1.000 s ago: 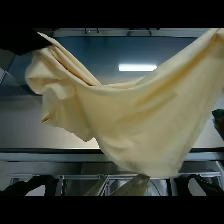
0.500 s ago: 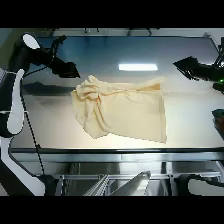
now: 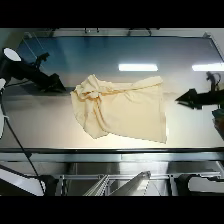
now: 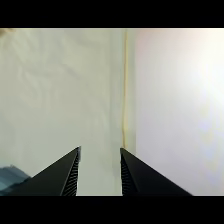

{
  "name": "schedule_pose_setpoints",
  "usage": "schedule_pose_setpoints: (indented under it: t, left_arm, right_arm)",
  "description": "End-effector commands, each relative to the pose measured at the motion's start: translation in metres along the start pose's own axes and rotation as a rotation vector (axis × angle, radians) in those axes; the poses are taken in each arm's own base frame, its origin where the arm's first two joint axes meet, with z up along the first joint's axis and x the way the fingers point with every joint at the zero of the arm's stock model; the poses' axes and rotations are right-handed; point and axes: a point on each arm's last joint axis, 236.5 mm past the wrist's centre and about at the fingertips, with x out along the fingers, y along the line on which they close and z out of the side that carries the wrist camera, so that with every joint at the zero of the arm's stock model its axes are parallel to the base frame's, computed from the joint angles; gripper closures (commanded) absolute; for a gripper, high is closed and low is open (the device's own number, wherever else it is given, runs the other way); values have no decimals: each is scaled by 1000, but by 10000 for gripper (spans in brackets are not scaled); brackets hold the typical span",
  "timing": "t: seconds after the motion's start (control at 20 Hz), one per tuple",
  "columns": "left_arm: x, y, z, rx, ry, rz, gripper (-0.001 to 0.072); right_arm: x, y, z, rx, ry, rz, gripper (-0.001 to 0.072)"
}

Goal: Fold the shirts.

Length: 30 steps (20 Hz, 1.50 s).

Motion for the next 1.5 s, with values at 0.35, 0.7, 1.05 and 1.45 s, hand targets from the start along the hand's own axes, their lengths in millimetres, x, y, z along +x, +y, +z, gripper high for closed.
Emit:
schedule_pose_setpoints:
  t: [0.35, 0.7, 1.05, 1.45]
  left_arm:
    - [86, -1, -71, -92, 39, -79, 393]
    - [114, -6, -62, -60, -7, -72, 393]
    - [65, -5, -47, -58, 30, -153, 393]
    - [84, 14, -87, -198, 121, -173, 391]
  right_arm:
    - [63, -52, -126, 179, 231, -83, 312]
    - [97, -22, -125, 76, 238, -89, 313]
    - [99, -19, -126, 73, 242, -84, 315]
    - [99, -20, -124, 72, 236, -88, 380]
